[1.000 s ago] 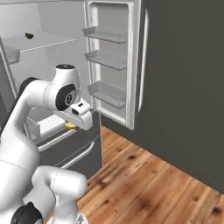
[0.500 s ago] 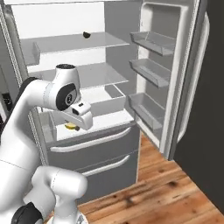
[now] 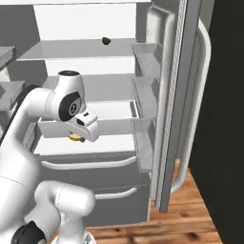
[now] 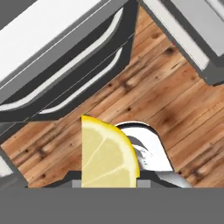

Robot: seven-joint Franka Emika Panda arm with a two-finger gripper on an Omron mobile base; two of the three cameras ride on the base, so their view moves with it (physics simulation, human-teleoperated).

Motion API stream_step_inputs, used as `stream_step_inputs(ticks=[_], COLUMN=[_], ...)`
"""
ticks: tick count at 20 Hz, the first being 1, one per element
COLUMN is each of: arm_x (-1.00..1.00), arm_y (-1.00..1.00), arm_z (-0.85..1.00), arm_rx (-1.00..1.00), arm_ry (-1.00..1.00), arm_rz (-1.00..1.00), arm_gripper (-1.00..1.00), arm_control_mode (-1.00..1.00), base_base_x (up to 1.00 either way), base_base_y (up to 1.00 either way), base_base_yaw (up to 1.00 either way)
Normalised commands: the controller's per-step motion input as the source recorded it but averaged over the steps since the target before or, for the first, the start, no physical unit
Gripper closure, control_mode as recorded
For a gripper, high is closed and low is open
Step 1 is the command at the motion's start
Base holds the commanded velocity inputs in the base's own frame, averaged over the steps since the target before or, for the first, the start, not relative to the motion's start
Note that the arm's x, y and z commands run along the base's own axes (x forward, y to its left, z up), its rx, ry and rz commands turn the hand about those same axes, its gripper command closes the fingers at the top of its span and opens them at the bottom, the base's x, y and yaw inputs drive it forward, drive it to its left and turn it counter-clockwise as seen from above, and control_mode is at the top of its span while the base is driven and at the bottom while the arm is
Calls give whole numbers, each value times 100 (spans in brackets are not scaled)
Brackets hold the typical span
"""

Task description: Place the lemon wedge in the correct fridge rack based on whether it is a fruit or vegetable. Finally, close the fridge door.

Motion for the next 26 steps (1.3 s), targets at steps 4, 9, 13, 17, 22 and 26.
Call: stream_step_inputs(ticks=[4, 9, 13, 17, 22, 26], arm_x=[0, 0, 0, 0, 0, 0], arm_y=[0, 0, 0, 0, 0, 0], arm_z=[0, 0, 0, 0, 0, 0], arm_rx=[0, 0, 0, 0, 0, 0], arm_ry=[0, 0, 0, 0, 0, 0], arm_rz=[0, 0, 0, 0, 0, 0], arm_gripper=[100, 100, 100, 100, 100, 100], arm_control_mode=[100, 100, 100, 100, 100, 100], base_base_x=[47, 56, 51, 50, 56, 71], base_base_y=[-48, -12, -25, -50, -50, -28], base_base_yaw=[46, 45, 43, 36, 28, 16])
